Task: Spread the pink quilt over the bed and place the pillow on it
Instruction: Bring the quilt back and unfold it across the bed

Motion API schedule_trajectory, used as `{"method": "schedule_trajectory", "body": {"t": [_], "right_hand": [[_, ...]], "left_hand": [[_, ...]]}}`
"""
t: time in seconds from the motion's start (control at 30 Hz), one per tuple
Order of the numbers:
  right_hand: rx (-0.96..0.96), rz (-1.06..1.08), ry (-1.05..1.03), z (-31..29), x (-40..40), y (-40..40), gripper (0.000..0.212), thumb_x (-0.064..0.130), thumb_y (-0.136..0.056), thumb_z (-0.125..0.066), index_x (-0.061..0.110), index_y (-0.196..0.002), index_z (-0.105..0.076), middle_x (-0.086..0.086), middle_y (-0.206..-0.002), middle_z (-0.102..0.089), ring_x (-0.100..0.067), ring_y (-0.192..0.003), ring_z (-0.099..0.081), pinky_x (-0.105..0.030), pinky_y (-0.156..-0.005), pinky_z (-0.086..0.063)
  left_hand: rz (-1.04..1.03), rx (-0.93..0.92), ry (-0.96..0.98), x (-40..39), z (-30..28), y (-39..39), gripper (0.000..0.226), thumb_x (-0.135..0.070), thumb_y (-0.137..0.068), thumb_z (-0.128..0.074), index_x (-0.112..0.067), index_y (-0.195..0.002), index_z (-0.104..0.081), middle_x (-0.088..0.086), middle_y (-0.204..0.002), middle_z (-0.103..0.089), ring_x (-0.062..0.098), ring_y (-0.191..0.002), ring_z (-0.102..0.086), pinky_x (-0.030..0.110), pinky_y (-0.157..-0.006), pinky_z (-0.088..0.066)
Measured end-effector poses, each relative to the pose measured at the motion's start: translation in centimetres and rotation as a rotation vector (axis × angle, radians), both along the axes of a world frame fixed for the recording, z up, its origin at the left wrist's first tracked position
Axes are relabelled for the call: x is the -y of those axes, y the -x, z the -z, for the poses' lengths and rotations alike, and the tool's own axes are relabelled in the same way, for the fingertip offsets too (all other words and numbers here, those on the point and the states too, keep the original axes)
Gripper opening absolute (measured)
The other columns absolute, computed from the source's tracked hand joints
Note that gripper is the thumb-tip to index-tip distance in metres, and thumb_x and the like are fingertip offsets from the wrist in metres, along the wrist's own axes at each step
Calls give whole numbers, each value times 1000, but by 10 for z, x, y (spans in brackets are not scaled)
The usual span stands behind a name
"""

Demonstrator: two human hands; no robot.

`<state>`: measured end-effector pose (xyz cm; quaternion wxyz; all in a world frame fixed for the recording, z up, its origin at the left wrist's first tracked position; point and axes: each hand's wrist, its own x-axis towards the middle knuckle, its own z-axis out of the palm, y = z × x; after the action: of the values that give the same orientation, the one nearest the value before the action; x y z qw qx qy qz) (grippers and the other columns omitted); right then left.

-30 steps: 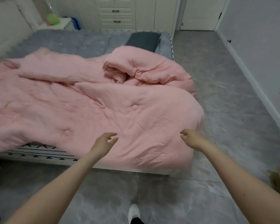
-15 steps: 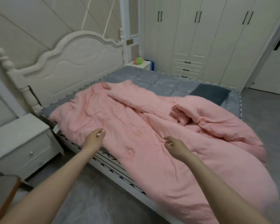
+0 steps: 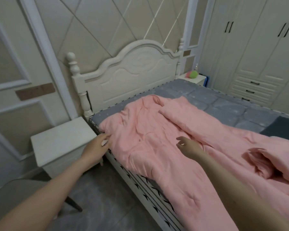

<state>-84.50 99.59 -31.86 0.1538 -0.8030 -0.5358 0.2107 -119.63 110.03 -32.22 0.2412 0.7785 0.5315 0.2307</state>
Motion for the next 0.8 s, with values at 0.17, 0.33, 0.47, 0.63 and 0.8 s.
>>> {"method": "schedule_trajectory", "body": {"t": [0.17,0.33,0.47,0.63,0.8], "right_hand": [[118,57,28,0,-106,-8,44,35,-93,-39,20,-135,-43,-4,-136,-51,-24,-124,-48,-34,-98,-43],[70,5,-11,5,-238,-16,42,31,-94,-42,15,-133,-46,-10,-134,-54,-28,-122,-50,-32,-99,-41],[-1,-108,22,5,-330,-13,40,29,-94,-44,15,-131,-48,-8,-130,-57,-26,-120,-51,-30,-97,-41],[51,-222,76,12,-453,-1,39,29,-95,-43,15,-132,-48,-6,-136,-53,-24,-126,-47,-27,-100,-36],[99,-294,252,47,-553,37,48,36,-96,-39,9,-137,-39,-10,-145,-42,-25,-132,-41,-30,-106,-34]], "left_hand": [[-46,21,-6,-87,-6,2,35,-22,-89,-58,-21,-124,-58,-2,-123,-58,13,-108,-54,26,-92,-41],[-83,9,-15,-197,0,-6,34,-26,-90,-57,-22,-124,-57,-4,-128,-54,12,-116,-50,22,-96,-35],[-178,51,64,-263,3,-9,49,-30,-91,-55,-22,-138,-43,1,-139,-46,15,-126,-44,28,-104,-33],[-266,102,141,-334,22,18,54,-30,-90,-58,-28,-140,-38,-3,-134,-50,13,-122,-46,27,-103,-35],[-338,73,170,-413,50,62,45,-30,-90,-57,-29,-134,-46,-4,-126,-54,11,-114,-48,23,-98,-35]]}}
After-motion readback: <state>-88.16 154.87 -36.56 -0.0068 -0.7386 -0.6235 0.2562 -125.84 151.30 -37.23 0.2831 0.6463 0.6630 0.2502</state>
